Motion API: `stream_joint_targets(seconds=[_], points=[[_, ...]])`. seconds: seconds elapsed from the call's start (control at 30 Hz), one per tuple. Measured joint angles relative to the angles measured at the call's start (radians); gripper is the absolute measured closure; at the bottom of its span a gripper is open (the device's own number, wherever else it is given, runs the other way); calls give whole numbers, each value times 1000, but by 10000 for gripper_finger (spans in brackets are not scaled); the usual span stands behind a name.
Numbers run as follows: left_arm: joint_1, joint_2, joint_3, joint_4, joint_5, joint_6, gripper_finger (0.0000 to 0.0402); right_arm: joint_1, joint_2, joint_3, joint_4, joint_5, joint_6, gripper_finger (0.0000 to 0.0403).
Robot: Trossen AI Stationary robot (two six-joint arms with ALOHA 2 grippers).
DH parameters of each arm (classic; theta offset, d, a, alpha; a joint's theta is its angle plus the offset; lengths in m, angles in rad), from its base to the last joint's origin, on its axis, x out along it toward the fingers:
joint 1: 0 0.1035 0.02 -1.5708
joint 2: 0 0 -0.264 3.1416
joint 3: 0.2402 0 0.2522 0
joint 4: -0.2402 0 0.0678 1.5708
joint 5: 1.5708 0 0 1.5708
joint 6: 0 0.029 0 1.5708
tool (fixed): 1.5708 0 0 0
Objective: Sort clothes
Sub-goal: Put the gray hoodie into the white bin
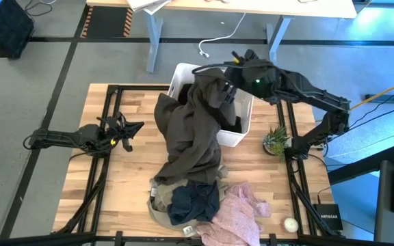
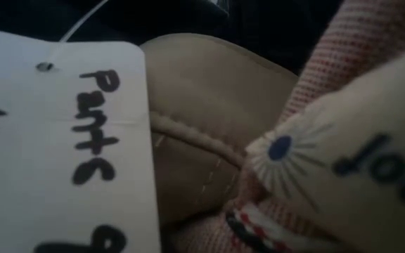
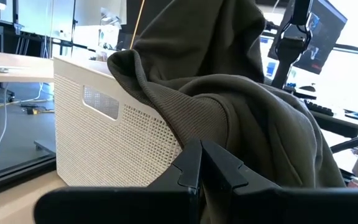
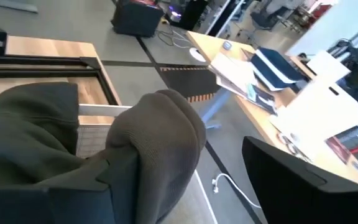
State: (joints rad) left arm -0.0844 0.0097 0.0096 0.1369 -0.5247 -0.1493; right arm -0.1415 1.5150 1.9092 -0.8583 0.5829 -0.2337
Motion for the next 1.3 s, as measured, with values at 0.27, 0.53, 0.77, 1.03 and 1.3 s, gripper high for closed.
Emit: stream_joint_targets(seconds=[0.27, 0.53, 0.77, 1.03, 1.3], points=[[0, 0, 0, 0, 0, -8, 398, -45, 6, 22, -207, -29, 85, 143], [0, 0, 0, -1, 0, -8, 398, -110, 42, -45, -408, -264, 167, 143], [0, 0, 0, -2, 0, -3, 398, -107, 12, 15, -373, -184, 179, 143], [0, 0, 0, -5, 0, -2, 398, -4, -23, 52, -395, -441, 323, 143], [0, 0, 0, -6, 0, -3, 398, 325, -8, 30, -404, -311, 393, 143]])
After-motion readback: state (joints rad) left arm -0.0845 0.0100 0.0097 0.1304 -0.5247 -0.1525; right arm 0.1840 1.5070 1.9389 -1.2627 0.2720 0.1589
